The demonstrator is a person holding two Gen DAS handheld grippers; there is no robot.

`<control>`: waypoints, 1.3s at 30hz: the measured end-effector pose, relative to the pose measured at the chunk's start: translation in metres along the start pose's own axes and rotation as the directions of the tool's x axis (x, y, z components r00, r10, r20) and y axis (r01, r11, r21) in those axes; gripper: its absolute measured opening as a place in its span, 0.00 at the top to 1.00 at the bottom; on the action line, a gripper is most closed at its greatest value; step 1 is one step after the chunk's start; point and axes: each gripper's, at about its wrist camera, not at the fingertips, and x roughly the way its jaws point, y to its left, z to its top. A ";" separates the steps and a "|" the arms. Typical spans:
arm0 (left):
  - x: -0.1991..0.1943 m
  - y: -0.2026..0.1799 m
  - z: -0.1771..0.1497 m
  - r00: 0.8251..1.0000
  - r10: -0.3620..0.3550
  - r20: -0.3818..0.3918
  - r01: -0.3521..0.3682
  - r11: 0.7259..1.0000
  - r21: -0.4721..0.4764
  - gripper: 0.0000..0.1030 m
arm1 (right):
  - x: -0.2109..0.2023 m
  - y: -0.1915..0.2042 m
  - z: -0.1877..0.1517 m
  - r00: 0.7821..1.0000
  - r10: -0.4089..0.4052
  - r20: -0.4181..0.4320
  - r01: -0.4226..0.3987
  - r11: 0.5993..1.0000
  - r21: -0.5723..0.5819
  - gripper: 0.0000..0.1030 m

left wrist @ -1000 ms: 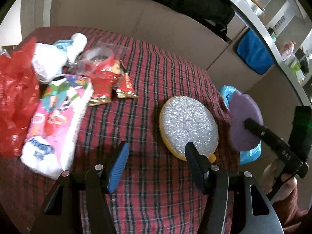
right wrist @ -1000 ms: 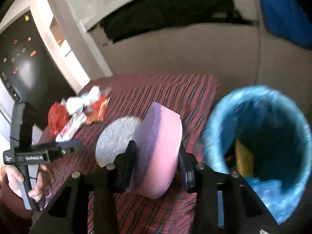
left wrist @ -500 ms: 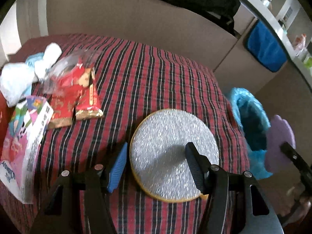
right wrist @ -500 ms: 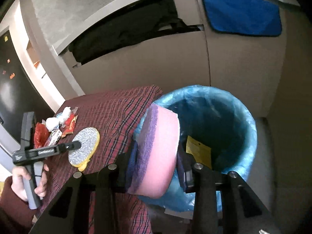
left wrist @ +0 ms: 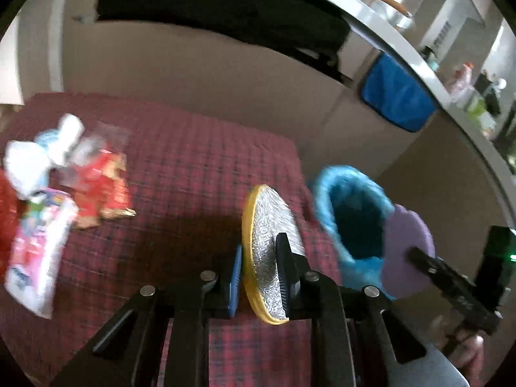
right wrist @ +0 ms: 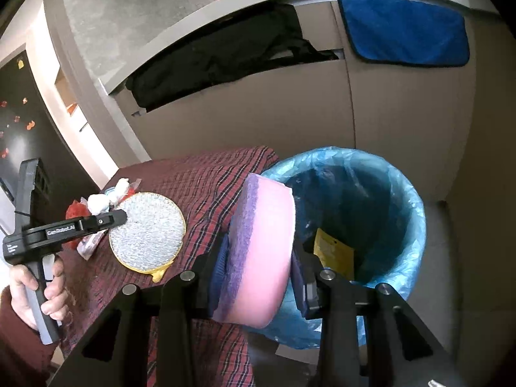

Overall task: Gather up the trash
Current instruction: 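Carry the sponge and lid over the blue bin and open both tools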

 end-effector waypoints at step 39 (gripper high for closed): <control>0.114 -0.166 0.005 0.997 -0.021 -0.071 0.038 0.969 0.244 0.86 | -0.023 -0.075 0.028 0.968 -0.247 0.040 0.250 0.966 -0.065 0.70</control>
